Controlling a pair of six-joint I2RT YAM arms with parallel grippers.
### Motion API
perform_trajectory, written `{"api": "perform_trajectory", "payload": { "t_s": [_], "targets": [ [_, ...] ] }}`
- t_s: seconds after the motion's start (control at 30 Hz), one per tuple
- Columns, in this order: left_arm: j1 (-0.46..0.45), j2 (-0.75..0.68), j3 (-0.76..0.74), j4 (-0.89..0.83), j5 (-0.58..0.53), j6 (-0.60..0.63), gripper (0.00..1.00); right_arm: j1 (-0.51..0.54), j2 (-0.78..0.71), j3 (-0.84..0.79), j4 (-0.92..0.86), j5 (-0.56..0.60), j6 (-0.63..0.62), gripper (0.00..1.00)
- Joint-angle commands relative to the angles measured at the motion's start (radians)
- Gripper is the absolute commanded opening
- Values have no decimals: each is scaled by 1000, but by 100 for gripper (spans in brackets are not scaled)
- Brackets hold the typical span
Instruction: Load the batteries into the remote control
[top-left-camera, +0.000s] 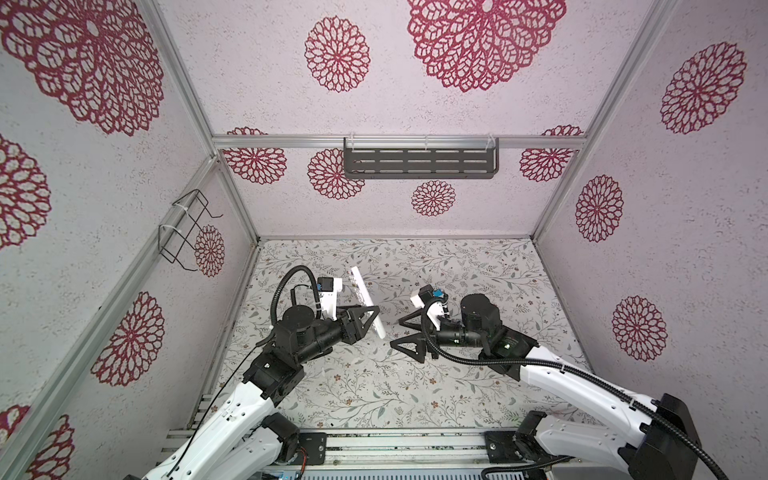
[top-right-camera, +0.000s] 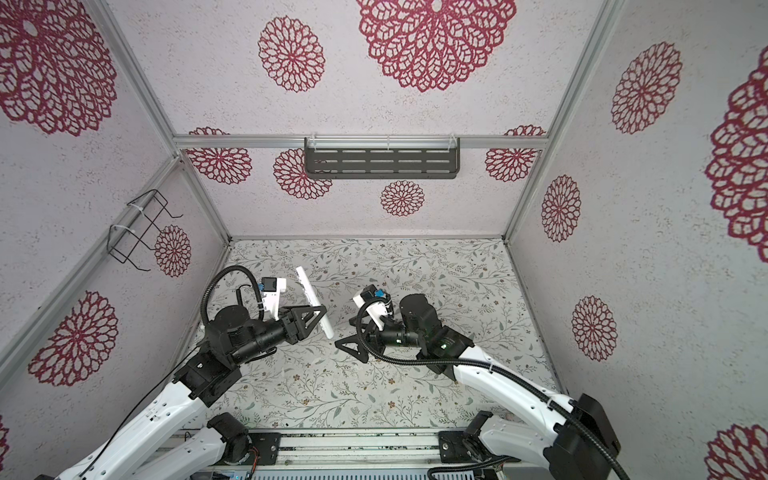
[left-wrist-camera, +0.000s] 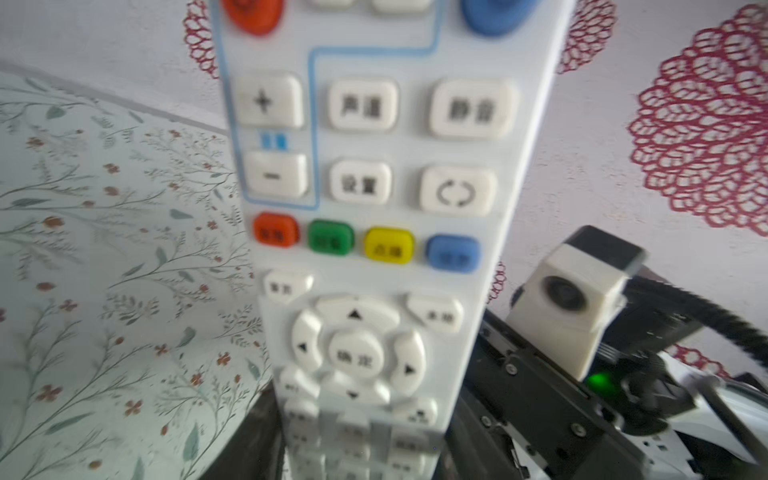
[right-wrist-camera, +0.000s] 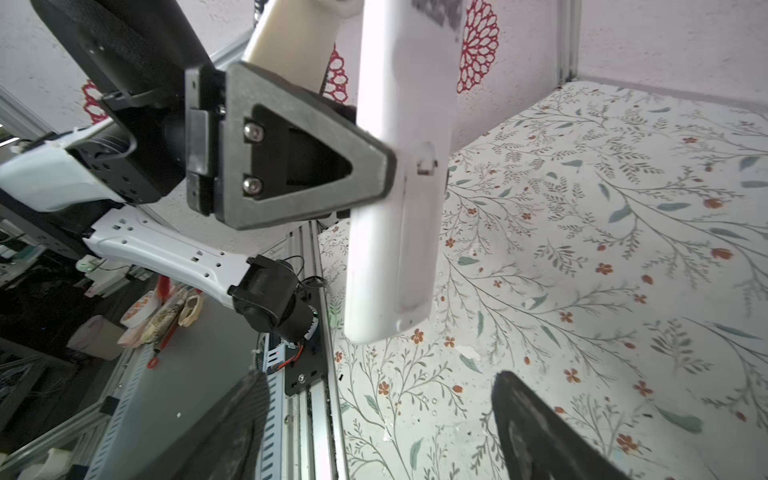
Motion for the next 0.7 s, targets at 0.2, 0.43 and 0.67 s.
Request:
{"api": "perform_trajectory", "payload": {
  "t_s": [0.2, 0.43, 0.67],
  "targets": [
    [5, 104, 79, -393, -245, 23, 9, 0, -66, -8, -144, 372, -106, 87],
    [-11, 233, 80, -451, -284, -19, 6, -2, -35, -15, -154, 409, -112, 88],
    [-29, 363, 91, -478, -313, -44, 6, -3, -22, -24, -159, 456, -107, 88]
  ]
}}
